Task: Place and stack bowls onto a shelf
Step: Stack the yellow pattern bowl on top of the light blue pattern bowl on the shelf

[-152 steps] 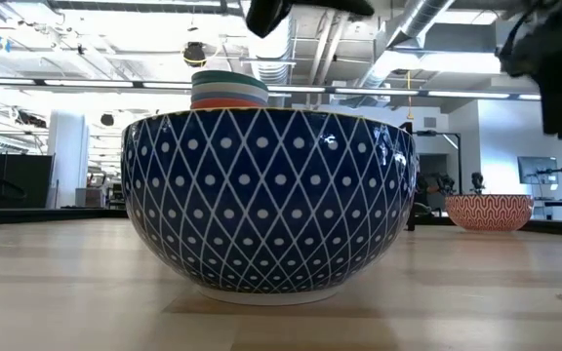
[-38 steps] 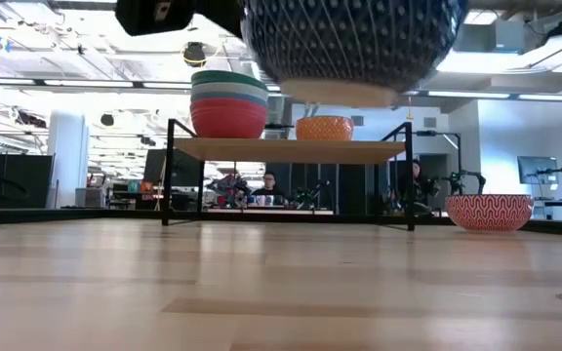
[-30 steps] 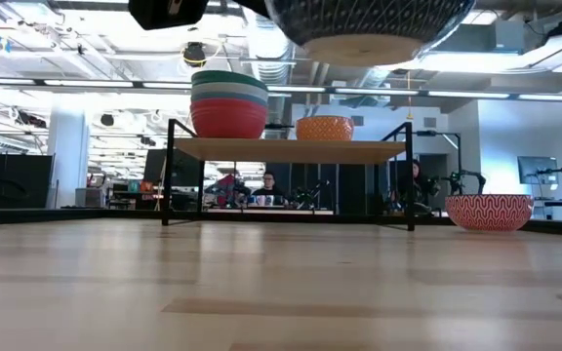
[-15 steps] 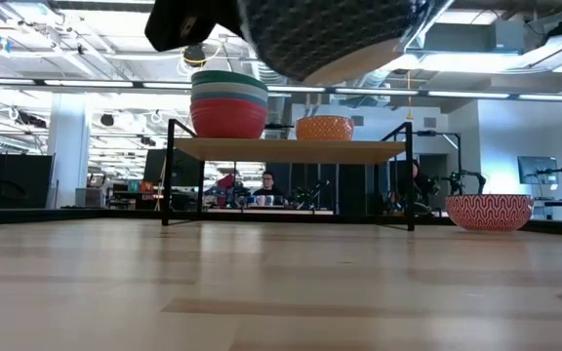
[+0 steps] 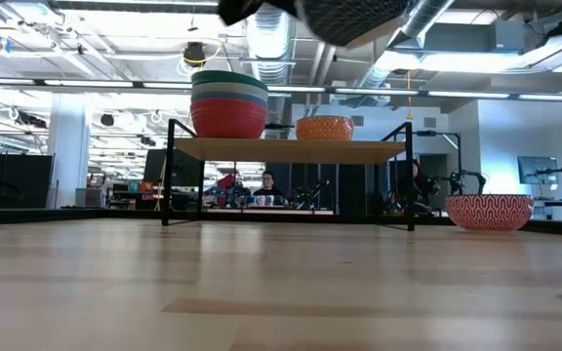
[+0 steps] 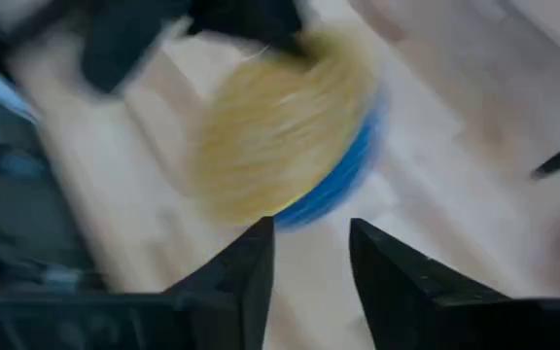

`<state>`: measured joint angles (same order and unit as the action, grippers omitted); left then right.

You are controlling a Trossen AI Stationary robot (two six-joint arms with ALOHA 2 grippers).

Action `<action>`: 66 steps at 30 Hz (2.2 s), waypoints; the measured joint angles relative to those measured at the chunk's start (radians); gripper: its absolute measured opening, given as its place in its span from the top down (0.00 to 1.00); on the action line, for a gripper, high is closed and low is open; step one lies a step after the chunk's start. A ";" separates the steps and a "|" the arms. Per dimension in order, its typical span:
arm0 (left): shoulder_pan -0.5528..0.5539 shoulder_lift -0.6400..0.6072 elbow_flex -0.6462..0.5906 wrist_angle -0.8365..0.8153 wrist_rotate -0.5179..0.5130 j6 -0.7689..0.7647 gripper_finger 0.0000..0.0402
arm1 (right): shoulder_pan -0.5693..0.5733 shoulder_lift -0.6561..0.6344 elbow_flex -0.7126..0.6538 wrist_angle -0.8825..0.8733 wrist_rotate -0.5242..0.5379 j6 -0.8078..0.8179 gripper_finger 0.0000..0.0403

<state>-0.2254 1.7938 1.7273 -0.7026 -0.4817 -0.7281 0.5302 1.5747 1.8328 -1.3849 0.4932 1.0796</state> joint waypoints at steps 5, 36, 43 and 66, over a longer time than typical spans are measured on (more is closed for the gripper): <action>0.159 -0.002 0.144 -0.023 -0.074 0.125 1.00 | 0.004 -0.136 0.000 -0.029 0.068 0.039 0.55; 0.727 0.145 0.238 0.248 0.293 0.992 1.00 | -0.483 -0.241 -0.002 -0.077 -0.049 -0.335 0.57; 0.717 0.159 0.238 0.214 0.293 1.098 1.00 | -0.549 -0.241 -0.002 -0.077 -0.074 -0.374 0.57; 0.712 0.191 0.239 0.221 0.293 1.165 0.96 | -0.554 -0.240 -0.002 -0.072 -0.076 -0.336 0.57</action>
<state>0.4871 1.9850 1.9663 -0.4813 -0.1890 0.4367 -0.0242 1.3346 1.8305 -1.4566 0.4175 0.7441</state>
